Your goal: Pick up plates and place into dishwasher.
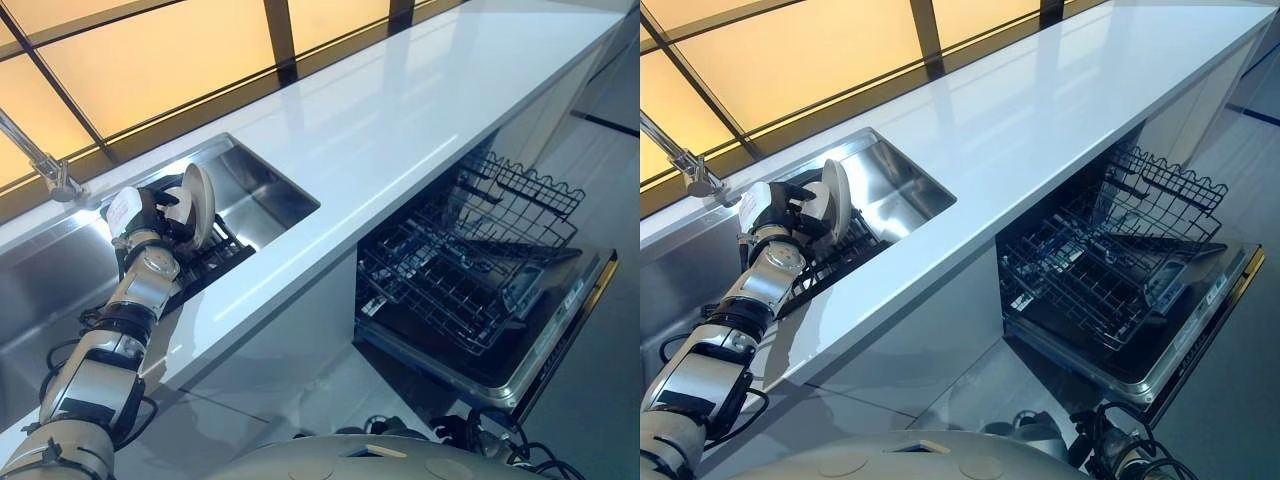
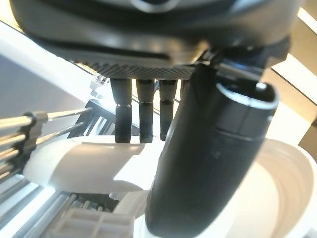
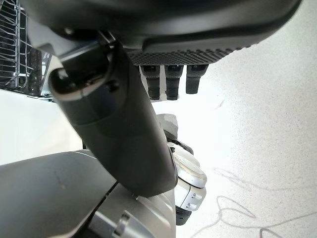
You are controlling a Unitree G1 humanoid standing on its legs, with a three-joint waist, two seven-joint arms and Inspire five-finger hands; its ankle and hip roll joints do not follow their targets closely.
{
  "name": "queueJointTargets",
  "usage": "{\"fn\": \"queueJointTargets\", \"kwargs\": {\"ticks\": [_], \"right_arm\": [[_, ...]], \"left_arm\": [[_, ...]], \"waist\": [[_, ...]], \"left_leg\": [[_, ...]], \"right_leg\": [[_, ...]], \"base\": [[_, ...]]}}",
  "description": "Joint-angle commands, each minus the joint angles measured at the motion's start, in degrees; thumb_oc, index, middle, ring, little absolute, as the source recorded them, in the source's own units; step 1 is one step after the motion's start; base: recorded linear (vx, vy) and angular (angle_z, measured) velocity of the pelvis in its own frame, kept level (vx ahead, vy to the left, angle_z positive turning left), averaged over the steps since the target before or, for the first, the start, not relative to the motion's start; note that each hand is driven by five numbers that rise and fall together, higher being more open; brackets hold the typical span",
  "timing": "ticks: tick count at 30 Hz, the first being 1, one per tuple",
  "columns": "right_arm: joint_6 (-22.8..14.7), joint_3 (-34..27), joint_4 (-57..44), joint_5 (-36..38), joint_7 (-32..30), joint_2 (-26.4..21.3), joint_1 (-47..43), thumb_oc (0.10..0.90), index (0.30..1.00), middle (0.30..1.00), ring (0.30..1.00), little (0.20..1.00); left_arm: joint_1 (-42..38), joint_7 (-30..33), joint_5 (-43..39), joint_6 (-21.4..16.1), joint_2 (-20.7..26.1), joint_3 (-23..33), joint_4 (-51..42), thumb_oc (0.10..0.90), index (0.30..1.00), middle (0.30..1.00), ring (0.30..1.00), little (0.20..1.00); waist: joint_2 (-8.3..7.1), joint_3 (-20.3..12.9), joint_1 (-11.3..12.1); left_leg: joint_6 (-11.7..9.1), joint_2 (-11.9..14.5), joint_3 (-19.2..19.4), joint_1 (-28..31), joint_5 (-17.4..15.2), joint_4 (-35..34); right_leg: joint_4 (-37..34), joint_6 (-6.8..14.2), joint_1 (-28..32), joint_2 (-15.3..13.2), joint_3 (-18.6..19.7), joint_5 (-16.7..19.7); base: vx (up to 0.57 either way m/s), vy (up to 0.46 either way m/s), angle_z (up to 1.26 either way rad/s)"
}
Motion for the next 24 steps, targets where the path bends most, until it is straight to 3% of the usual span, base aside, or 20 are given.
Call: {"fn": "queueJointTargets", "kwargs": {"ticks": [1, 13, 24], "right_arm": [[-2.04, 2.46, -1.11, 1.44, 1.63, 2.88, -0.08, 0.8, 0.9, 0.9, 0.9, 0.9], [-3.31, 1.92, -1.53, 2.07, 2.38, 2.2, -0.22, 0.8, 0.9, 0.9, 0.9, 0.9], [-4.19, 1.11, -1.66, 2.83, 2.82, 0.83, -0.53, 0.8, 0.9, 0.9, 0.9, 0.9]], "left_arm": [[-7.49, -0.47, 3.38, -0.39, 5.03, -0.67, 3.67, 0.1, 0.3, 0.3, 0.3, 0.2], [-7.59, 0.85, 7.12, -0.73, 10.19, 1.44, 2.79, 0.1, 0.3, 0.3, 0.3, 0.2], [-7.98, 5.27, 5.8, -6.75, 18.9, 4.12, 2.82, 0.1, 0.3, 0.3, 0.3, 0.2]], "waist": [[-1.67, -1.54, -0.8], [-1.88, -1.72, 0.03], [-1.34, -1.87, 0.86]], "left_leg": [[1.05, -4.3, -1.96, -3.25, -4.5, 4.18], [0.26, -3.45, -0.65, -3.73, -4.42, 4.84], [-0.16, -3.29, -0.78, -4.08, -4.0, 4.44]], "right_leg": [[2.54, 2.36, -0.26, 1.44, -1.55, -3.34], [0.96, 2.48, 0.01, 1.28, -2.74, -2.5], [0.74, 2.23, -0.08, 1.1, -3.34, -2.37]], "base": [[-0.03, -0.016, 0.0], [-0.01, -0.008, -0.01], [-0.01, -0.001, -0.01]]}}
